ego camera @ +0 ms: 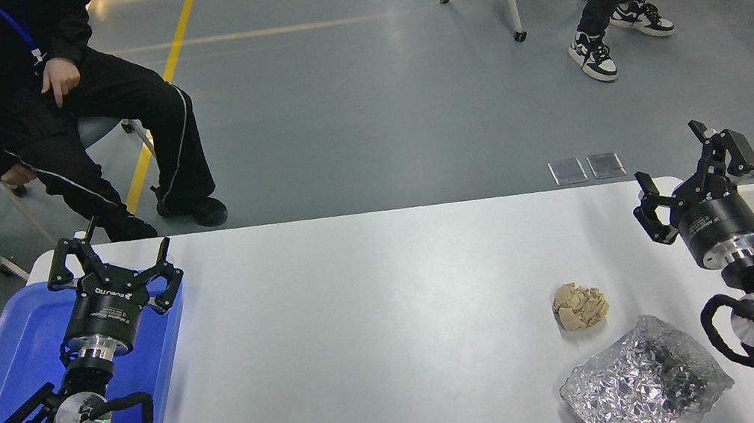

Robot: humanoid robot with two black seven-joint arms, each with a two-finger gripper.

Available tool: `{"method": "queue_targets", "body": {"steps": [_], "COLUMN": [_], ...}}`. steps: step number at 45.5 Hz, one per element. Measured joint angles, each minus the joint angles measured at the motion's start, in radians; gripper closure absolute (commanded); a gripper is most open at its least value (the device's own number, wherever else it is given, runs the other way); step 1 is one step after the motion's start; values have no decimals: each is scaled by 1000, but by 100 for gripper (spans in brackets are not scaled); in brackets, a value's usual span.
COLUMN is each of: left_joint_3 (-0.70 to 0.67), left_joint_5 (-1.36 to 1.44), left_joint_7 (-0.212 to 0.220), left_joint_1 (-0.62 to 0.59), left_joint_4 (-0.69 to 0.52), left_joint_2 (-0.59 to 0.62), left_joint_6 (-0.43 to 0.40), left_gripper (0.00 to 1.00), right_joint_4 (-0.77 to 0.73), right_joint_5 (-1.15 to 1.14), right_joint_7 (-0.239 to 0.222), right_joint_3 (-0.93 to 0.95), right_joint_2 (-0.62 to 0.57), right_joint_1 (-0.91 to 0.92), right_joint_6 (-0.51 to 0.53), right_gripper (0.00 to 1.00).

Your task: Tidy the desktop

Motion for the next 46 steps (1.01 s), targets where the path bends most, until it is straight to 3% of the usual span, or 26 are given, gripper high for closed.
{"method": "queue_targets", "body": {"steps": [35, 46], "left_joint_3": [0, 0], "left_joint_5": [0, 0], "left_joint_7": [0, 0], "left_joint_1": [-1, -1], "left_joint_4": [0, 0], "left_joint_2": [0, 0], "left_joint_6": [1, 1], "left_gripper": [0, 0], "right_joint_4": [15, 22], "right_joint_5": [0, 2], "right_joint_7": [-1, -61], "right_joint_3": [-21, -35], "right_joint_2": [-48, -108], "right_joint_1": [2, 3], "right_joint_6": [2, -7], "right_gripper": [0, 0]}}
